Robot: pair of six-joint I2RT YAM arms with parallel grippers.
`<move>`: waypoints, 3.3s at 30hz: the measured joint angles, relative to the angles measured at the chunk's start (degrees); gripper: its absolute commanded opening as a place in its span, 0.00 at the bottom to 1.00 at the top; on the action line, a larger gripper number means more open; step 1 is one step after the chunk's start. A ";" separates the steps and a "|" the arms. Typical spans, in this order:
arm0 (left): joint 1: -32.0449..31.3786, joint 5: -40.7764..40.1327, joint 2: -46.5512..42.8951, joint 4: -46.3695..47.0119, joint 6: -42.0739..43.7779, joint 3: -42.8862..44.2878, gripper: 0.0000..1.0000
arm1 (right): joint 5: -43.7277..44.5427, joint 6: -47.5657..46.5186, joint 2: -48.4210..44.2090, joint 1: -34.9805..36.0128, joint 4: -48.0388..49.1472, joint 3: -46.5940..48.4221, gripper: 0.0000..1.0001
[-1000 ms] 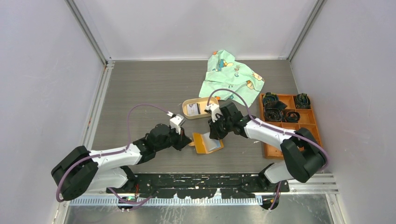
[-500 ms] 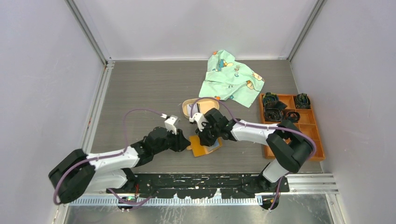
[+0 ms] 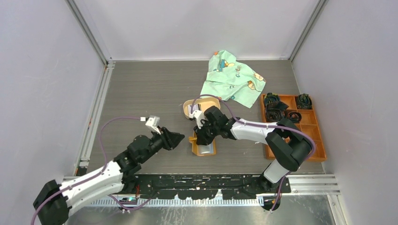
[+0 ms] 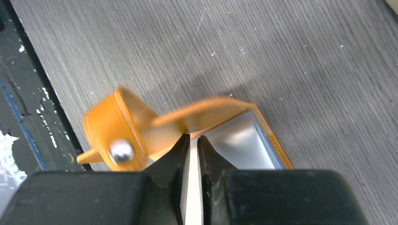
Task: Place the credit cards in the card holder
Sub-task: Open the card holder at the center of the board, then turn over the card slot in the card holder.
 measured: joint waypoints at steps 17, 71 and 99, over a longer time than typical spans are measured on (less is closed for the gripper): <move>0.00 11.91 28.04 15.72 4.15 6.29 0.37 | -2.71 3.48 0.00 -1.75 1.51 -0.20 0.23; -5.29 -4.09 34.53 -11.69 -4.35 16.17 0.00 | -8.98 11.10 -1.73 -9.40 -0.79 2.64 0.39; -3.10 -9.51 32.96 -6.05 -16.72 12.31 0.00 | -16.48 30.62 -5.77 -20.76 7.39 -4.70 0.49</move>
